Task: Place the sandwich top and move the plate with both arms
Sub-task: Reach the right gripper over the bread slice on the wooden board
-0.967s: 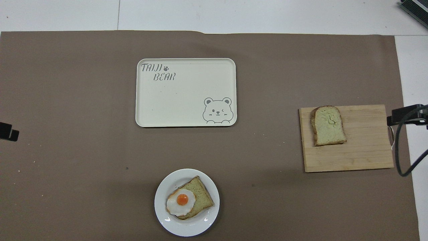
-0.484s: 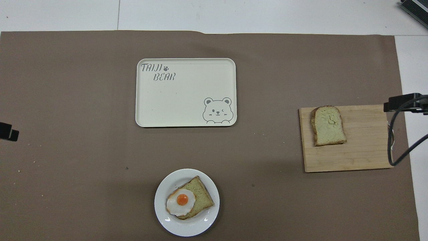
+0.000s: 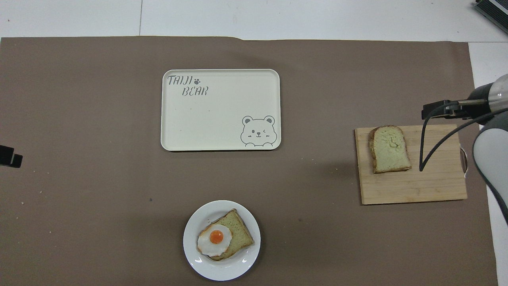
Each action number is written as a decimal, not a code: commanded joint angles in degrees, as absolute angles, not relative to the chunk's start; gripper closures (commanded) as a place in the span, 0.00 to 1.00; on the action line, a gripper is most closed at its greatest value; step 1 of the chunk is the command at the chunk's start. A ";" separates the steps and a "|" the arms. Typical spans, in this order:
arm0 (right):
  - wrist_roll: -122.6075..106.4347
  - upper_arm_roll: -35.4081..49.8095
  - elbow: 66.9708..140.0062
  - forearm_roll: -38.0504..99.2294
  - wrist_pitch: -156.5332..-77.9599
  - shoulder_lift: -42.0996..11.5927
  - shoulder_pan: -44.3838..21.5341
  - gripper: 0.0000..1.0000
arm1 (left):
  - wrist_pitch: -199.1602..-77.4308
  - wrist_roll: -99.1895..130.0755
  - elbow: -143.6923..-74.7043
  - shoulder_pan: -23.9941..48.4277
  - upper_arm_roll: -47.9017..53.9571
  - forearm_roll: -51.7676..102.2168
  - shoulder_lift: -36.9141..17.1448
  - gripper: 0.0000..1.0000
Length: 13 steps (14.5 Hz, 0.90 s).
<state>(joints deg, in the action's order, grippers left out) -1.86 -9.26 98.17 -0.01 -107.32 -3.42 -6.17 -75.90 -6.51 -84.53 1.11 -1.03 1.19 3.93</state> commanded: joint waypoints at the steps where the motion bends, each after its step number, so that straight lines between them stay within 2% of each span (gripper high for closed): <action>1: -5.00 -9.05 99.66 2.80 -111.51 -6.40 -5.28 0.00 | -75.67 -6.94 -86.04 0.97 -0.97 1.14 5.36 0.00; 3: -9.82 -9.14 100.45 4.13 -116.52 -10.62 -4.75 0.00 | -75.67 -6.94 -86.04 0.97 -1.05 1.14 5.36 0.00; 8: -16.41 -9.14 107.56 7.29 -124.61 -13.88 -1.68 0.00 | -75.67 -6.94 -86.04 0.97 -1.05 1.14 5.36 0.00; 13: -19.85 -9.14 111.61 11.06 -125.42 -14.76 0.44 0.00 | -75.67 -6.94 -86.04 0.97 -1.05 1.14 5.36 0.00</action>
